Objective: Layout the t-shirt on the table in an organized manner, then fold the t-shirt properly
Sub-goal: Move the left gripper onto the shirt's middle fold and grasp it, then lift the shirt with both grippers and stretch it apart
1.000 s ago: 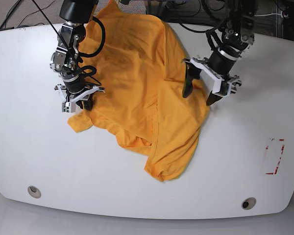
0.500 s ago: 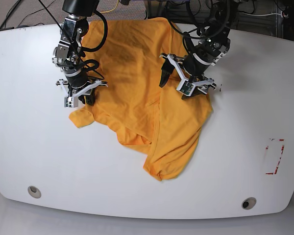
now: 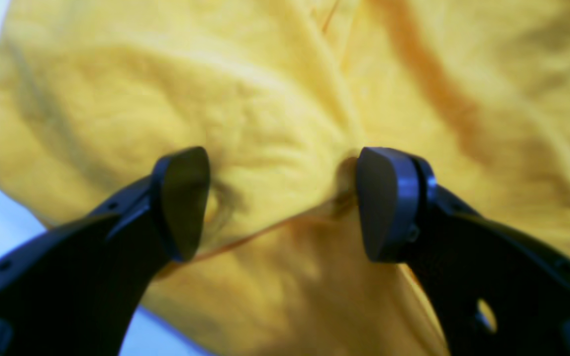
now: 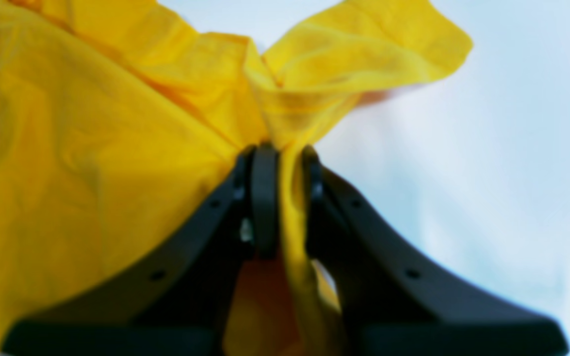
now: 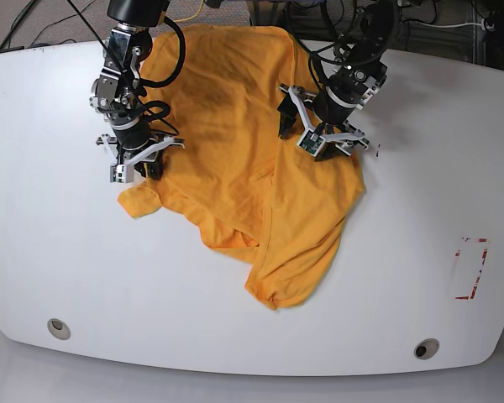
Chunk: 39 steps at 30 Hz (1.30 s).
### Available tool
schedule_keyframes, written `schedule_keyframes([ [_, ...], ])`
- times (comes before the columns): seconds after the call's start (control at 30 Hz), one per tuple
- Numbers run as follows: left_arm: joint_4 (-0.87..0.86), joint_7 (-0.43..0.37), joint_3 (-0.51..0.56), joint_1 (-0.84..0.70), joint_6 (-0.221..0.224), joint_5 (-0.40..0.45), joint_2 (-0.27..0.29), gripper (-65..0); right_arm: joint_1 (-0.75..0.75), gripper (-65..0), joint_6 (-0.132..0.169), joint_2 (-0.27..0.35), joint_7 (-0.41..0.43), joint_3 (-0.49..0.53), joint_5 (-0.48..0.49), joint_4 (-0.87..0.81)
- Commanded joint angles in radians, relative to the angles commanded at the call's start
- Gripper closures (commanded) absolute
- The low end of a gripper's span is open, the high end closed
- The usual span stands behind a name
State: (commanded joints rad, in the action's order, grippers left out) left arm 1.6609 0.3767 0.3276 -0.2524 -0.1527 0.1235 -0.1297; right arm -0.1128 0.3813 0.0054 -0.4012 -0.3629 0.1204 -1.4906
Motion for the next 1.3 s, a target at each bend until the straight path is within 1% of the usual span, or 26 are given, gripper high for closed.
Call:
schedule_keyframes([
  [0.07, -0.003, -0.002, 0.0, 0.0, 0.0, 0.0, 0.0, -42.8, 0.0, -6.3, 0.0, 0.0, 0.0, 0.0, 0.0, 0.0],
  [0.17, -0.002, -0.002, -0.002, 0.0, -0.002, 0.0, 0.0, -36.8, 0.0, -6.3, 0.0, 0.0, 0.0, 0.0, 0.0, -0.002],
  [0.2, -0.002, -0.002, -0.002, 0.0, -0.002, 0.0, -0.002, -32.2, 0.0, -6.3, 0.0, 0.0, 0.0, 0.0, 0.0, -0.002],
  [0.27, -0.002, -0.002, -0.003, 0.002, -0.002, 0.0, -0.002, -25.1, 0.0, -6.2, 0.0, 0.0, 0.0, 0.0, 0.0, -0.002],
  [0.37, -0.002, -0.002, -0.005, 0.002, 0.0, 0.0, 0.0, -8.8, 0.0, -6.2, 0.0, 0.0, 0.0, 0.0, 0.0, -0.002],
  [0.43, -0.002, 0.0, -0.005, 0.002, 0.0, 0.0, 0.0, 0.0, -0.002, -6.2, 0.0, 0.0, 0.0, 0.0, 0.0, -0.014],
  [0.67, 0.009, -0.002, -0.044, 0.002, -0.002, -0.005, 0.002, 0.0, -0.032, -6.2, 0.0, -0.002, -0.002, 0.0, 0.002, -0.078],
  [0.73, 0.04, -0.002, -0.063, 0.002, -0.003, -0.006, 0.002, 0.0, -0.046, -6.0, 0.0, -0.003, -0.002, 0.0, 0.002, -0.107],
  [0.8, 0.103, -0.002, -0.091, -0.005, -0.005, -0.006, 0.002, 0.0, -0.066, -6.0, 0.0, -0.025, -0.005, 0.0, 0.002, -0.15],
  [0.93, 0.192, -0.002, -0.13, -0.031, -0.005, -0.008, 0.002, 0.0, -0.094, -6.0, 0.0, -0.037, -0.048, 0.0, 0.0, -0.238],
  [0.97, 0.21, -0.002, -0.143, -0.032, -0.005, -0.008, 0.002, 0.0, -0.101, -6.0, 0.003, -0.04, -0.06, 0.0, 0.0, -0.259],
  [1.0, 0.232, -0.002, -0.158, -0.034, -0.006, -0.008, 0.002, 0.0, -0.106, -6.0, 0.017, -0.041, -0.08, 0.0, 0.0, -0.293],
  [1.03, 0.253, -0.002, -0.172, -0.034, -0.006, -0.009, 0.002, 0.0, -0.109, -6.0, 0.037, -0.043, -0.103, 0.0, 0.002, -0.325],
  [1.13, 0.285, -0.002, -0.195, -0.029, -0.006, -0.009, 0.002, 0.0, -0.103, -6.0, 0.068, -0.055, -0.158, 0.0, 0.0, -0.388],
  [1.2, 0.304, -0.002, -0.219, -0.026, -0.006, -0.009, 0.002, 0.0, -0.098, -6.0, 0.075, -0.058, -0.18, -0.002, 0.0, -0.422],
  [1.3, 0.324, -0.002, -0.265, -0.002, -0.006, -0.011, 0.003, 0.0, -0.069, -6.0, 0.075, -0.055, -0.19, 0.0, -0.005, -0.468],
])
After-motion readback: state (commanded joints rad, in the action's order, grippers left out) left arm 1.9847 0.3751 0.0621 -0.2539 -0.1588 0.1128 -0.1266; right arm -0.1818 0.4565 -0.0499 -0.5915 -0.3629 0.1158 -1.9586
